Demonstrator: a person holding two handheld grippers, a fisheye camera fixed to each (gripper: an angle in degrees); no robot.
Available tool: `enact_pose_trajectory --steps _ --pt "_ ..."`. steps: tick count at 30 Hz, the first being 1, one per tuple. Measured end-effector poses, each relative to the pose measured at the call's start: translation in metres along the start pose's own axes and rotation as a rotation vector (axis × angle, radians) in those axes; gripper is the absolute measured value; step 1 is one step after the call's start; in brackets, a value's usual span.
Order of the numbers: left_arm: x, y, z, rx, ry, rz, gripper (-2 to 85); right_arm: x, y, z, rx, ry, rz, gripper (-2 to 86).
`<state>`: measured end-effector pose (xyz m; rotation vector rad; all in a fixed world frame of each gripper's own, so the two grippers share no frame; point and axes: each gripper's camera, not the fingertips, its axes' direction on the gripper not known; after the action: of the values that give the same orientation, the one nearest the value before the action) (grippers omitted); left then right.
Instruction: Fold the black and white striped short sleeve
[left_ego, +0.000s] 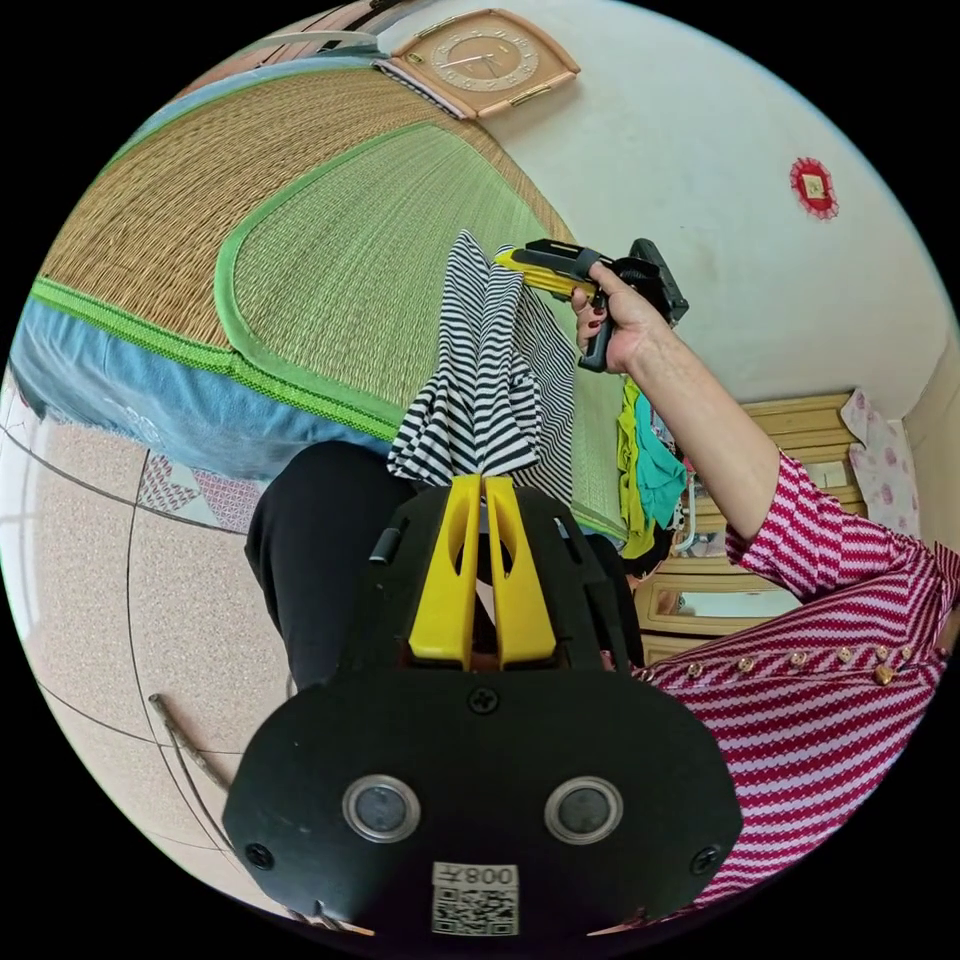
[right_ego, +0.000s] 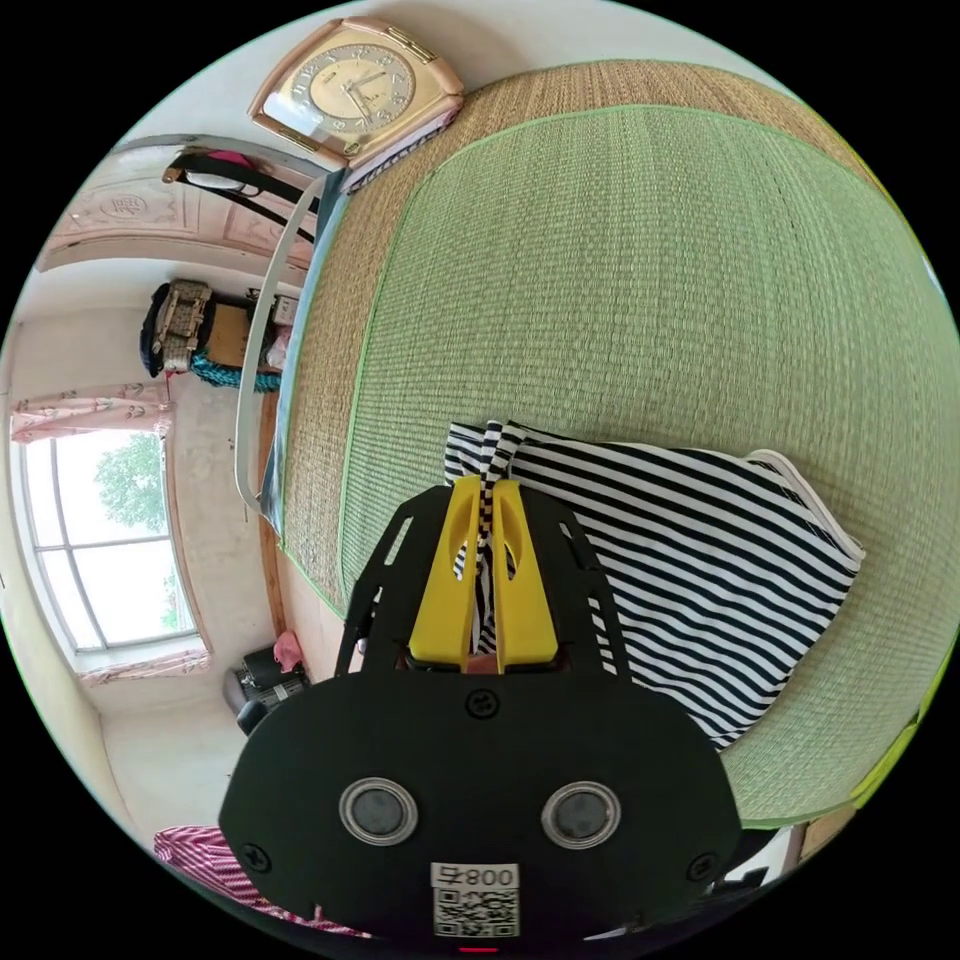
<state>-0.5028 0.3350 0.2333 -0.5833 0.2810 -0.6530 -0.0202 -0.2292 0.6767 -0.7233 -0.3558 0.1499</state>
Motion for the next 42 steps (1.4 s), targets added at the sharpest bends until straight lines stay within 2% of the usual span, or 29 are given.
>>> enact_pose_trajectory --steps 17,25,29,36,42 --pt "-0.029 0.001 -0.028 0.013 -0.026 0.0 1.2 -0.032 0.0 -0.003 0.001 -0.016 -0.123 3.0" --pt "-0.029 -0.009 -0.016 -0.013 -0.047 0.032 2.9 -0.009 -0.012 0.033 -0.122 0.0 -0.061 2.0" --pt "-0.03 -0.005 -0.016 -0.008 -0.059 0.036 3.6 -0.006 -0.005 0.016 -0.088 -0.027 -0.105 1.5" --pt "-0.035 -0.004 -0.016 0.014 -0.077 0.027 5.6 0.033 0.071 -0.051 0.016 -0.142 -0.219 1.2" --pt "-0.04 -0.015 -0.005 0.02 -0.023 0.009 6.7 0.102 0.17 -0.071 0.013 -0.173 -0.133 1.5"
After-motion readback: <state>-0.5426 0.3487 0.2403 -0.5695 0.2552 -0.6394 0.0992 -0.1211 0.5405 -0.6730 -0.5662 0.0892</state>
